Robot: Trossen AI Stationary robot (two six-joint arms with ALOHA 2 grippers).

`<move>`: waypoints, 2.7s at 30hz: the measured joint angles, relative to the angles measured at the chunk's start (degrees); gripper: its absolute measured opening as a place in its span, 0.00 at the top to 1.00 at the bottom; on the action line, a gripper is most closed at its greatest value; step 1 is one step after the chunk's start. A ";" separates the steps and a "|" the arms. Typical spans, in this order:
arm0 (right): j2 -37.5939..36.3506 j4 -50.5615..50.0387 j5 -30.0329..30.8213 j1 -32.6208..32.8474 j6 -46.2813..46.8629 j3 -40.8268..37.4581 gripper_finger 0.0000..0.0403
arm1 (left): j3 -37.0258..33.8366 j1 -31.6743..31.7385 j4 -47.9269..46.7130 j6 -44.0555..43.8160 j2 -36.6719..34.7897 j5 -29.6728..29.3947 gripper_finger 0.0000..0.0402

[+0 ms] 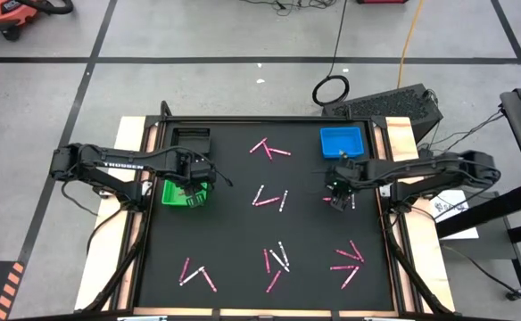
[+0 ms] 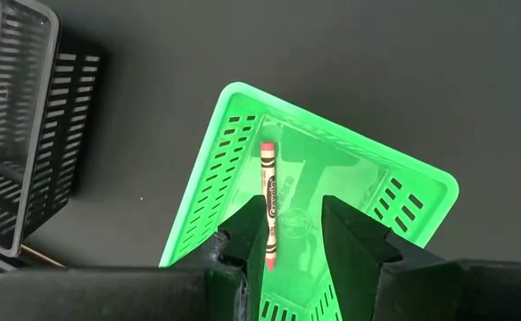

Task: Sort crayons
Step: Put the white crayon into the blue bin

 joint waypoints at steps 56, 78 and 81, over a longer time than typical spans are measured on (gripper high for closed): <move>9.21 -0.65 -0.03 -4.23 -5.89 6.38 0.99 | 0.00 0.01 1.32 0.33 0.00 -0.44 0.74; 9.13 -6.38 5.96 -26.83 -30.99 19.23 0.99 | 0.00 0.01 1.33 0.15 0.01 -0.41 0.74; 9.08 -6.36 2.65 -30.40 -33.27 19.23 0.99 | -0.01 0.01 1.36 0.18 0.01 -0.40 0.74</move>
